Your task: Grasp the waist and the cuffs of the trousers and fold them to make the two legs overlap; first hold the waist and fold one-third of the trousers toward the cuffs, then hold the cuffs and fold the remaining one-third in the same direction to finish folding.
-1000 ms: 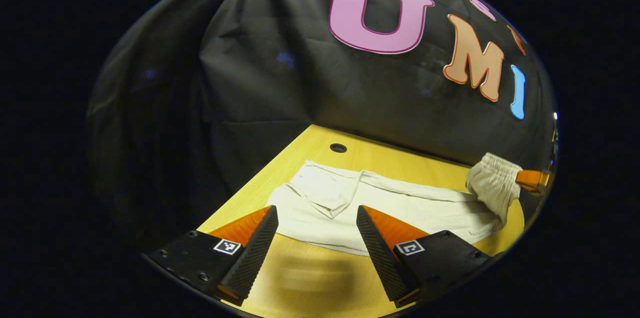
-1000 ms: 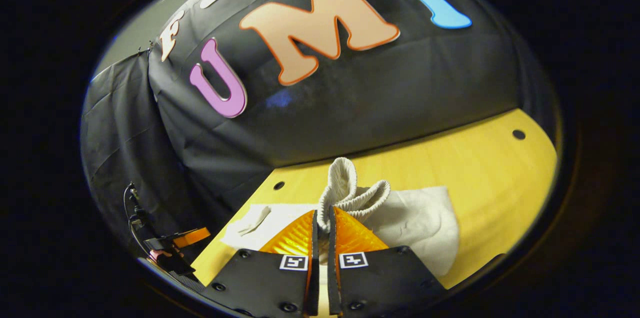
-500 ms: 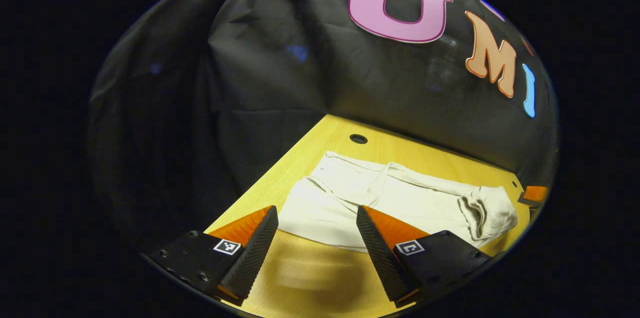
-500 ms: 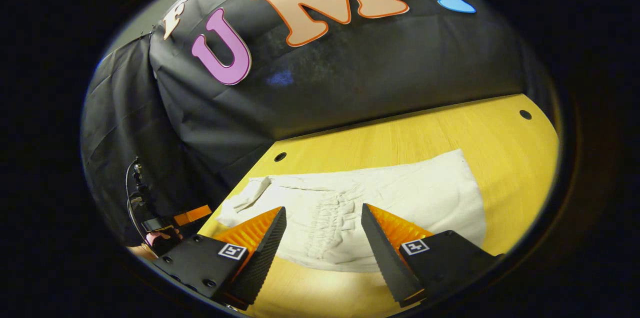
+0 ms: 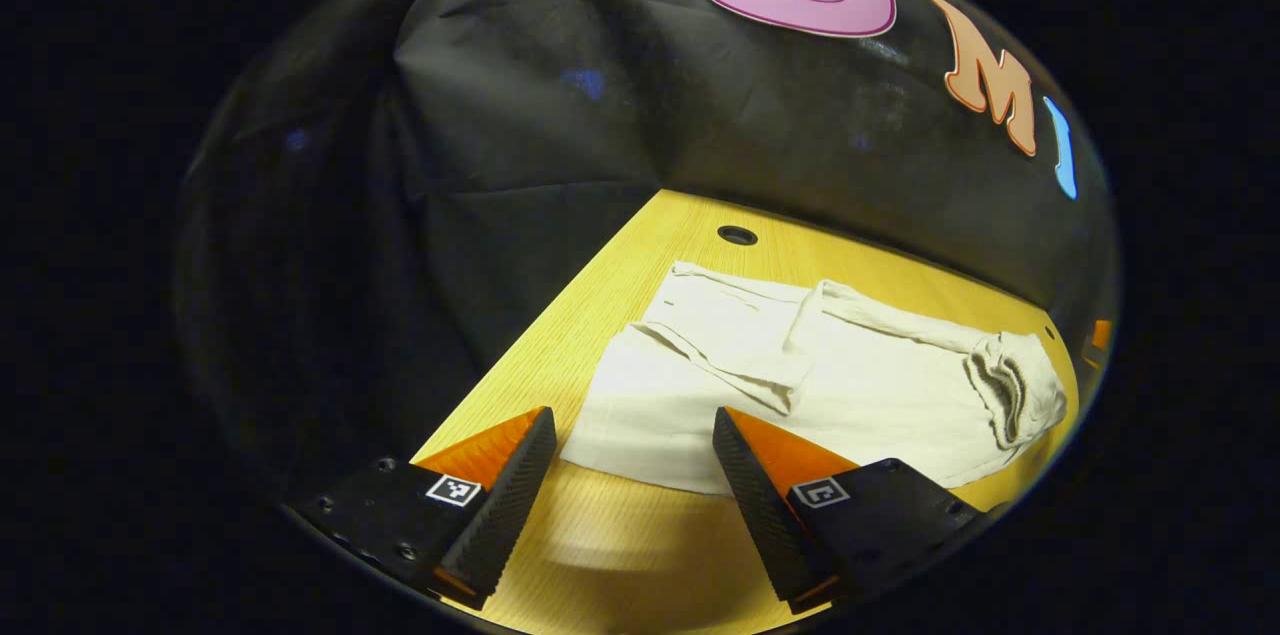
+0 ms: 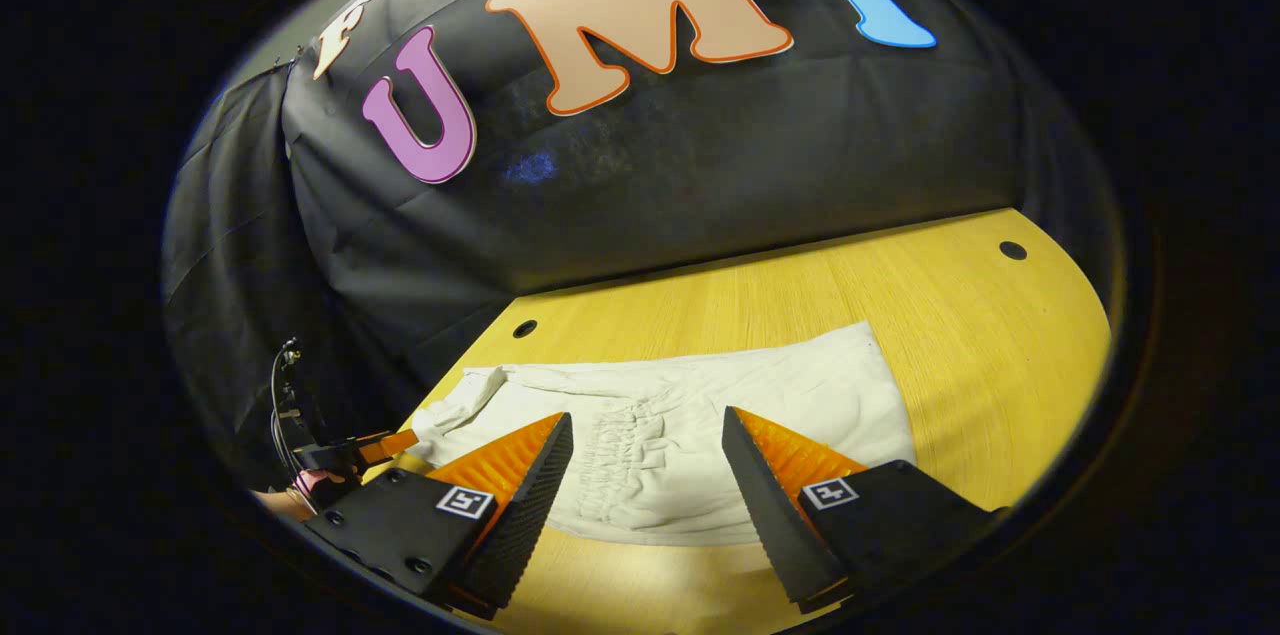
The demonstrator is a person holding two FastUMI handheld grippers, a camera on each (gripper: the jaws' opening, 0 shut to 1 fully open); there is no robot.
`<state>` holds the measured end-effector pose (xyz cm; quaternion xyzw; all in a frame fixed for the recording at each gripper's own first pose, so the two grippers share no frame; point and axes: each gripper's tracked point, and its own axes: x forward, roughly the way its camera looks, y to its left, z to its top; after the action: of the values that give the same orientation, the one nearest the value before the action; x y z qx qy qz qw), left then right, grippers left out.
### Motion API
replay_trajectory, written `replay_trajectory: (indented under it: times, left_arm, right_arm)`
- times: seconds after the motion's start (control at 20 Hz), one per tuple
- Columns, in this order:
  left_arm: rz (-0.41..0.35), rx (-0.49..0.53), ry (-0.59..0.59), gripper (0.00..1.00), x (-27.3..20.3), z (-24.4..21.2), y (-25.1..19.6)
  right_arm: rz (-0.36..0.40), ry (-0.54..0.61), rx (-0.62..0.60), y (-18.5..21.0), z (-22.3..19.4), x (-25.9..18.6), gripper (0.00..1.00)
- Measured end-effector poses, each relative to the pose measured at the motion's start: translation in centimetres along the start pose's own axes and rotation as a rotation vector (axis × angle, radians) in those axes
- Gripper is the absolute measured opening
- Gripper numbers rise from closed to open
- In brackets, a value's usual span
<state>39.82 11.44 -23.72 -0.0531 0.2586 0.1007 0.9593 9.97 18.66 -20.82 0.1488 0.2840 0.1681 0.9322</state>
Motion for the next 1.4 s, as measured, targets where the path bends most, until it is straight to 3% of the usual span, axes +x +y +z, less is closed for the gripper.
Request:
replay_trajectory:
  times: [0.65,0.75,0.85,1.0,1.05,1.15,1.4]
  left_arm:
    - [0.005,0.077,0.03,0.92,-0.5,-0.2,1.2]
    - [-0.01,0.077,0.024,0.84,-0.7,0.0,1.6]
    - [-0.047,0.081,0.014,0.69,-1.0,0.6,1.8]
    - [-0.099,0.068,0.007,0.19,-1.3,1.8,1.3]
    - [-0.107,0.071,0.006,0.07,-0.8,1.6,0.9]
    - [-0.124,0.026,0.003,0.0,-0.9,1.7,0.4]
    - [-0.137,-0.141,0.006,0.0,-1.7,2.6,0.4]
  right_arm:
    - [-0.059,0.001,0.016,-1.4,-0.1,-1.2,0.96]
    - [-0.068,0.002,0.02,-1.8,-0.4,-1.5,0.96]
    - [-0.073,0.008,0.025,-2.1,-0.6,-1.8,0.96]
    - [-0.072,0.024,0.037,-2.4,-0.9,-1.8,0.96]
    - [-0.071,0.023,0.036,-2.3,-0.8,-1.9,0.96]
    - [-0.077,0.016,0.027,-2.6,-0.4,-2.3,0.96]
    - [-0.106,-0.007,0.02,-3.9,0.9,-3.4,0.96]
